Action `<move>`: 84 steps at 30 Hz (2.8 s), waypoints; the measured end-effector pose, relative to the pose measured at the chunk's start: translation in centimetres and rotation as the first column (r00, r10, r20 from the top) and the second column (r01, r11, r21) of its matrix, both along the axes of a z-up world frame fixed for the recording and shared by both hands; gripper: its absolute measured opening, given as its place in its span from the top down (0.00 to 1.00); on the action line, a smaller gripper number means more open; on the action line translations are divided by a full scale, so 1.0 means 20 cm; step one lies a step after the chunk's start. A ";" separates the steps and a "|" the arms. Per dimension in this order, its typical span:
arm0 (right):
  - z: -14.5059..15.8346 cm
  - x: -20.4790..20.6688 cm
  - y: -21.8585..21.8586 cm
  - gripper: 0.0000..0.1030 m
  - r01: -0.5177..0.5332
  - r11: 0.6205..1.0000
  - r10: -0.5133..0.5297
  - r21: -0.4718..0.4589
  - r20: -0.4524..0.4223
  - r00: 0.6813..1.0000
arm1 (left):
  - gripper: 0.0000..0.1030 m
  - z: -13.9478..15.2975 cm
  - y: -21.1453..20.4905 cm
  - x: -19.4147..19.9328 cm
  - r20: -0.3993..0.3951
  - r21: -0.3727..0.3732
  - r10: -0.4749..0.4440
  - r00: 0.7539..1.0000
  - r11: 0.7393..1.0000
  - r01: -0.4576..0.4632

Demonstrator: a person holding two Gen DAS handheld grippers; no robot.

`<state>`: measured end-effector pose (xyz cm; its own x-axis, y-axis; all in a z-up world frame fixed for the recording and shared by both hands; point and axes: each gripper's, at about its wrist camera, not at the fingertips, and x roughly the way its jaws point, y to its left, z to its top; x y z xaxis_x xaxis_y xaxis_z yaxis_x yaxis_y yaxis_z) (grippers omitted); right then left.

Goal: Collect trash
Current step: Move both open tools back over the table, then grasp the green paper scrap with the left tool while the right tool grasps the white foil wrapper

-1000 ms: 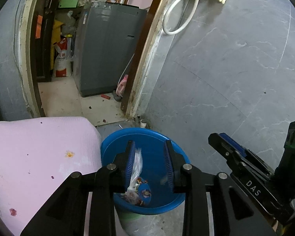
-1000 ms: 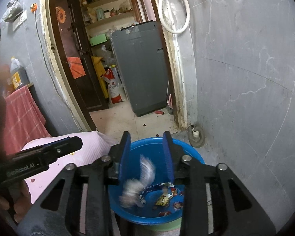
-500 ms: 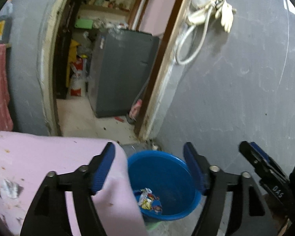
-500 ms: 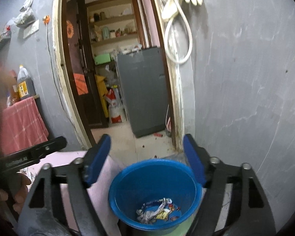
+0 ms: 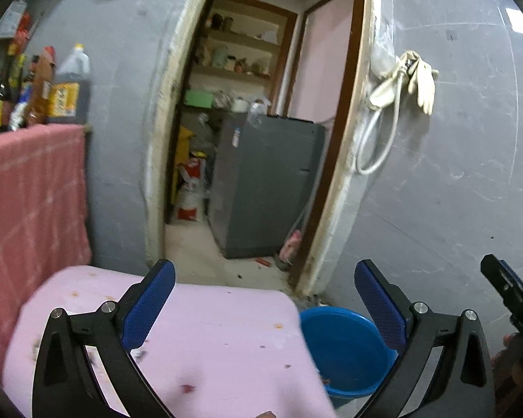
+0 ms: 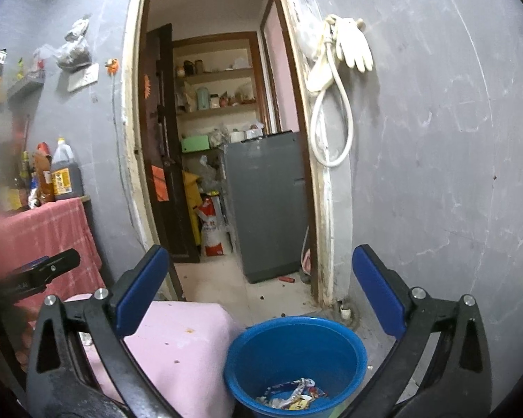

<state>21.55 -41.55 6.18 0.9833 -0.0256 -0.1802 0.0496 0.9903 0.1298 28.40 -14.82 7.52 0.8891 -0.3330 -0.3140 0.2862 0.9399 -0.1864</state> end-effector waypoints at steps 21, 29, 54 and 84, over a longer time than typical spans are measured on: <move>0.06 0.00 0.62 0.00 -0.211 0.977 0.212 -0.014 0.050 0.976 | 0.02 0.05 0.68 -0.28 0.076 0.046 0.220 0.973 0.974 -0.224; -0.02 0.13 0.84 0.00 -0.309 0.951 0.308 -0.033 -0.019 0.951 | 0.02 -0.04 0.93 -0.23 0.026 0.044 0.304 0.952 0.951 -0.305; -0.71 0.68 1.31 0.23 -0.565 0.821 0.507 0.081 -0.559 0.656 | 0.18 -0.66 1.14 0.18 -0.350 0.159 0.278 0.895 0.959 -0.235; -0.82 0.82 1.23 0.82 -0.565 0.799 0.550 0.204 -0.630 0.549 | 0.42 -0.83 0.92 0.53 -0.484 0.275 0.215 0.848 0.958 -0.085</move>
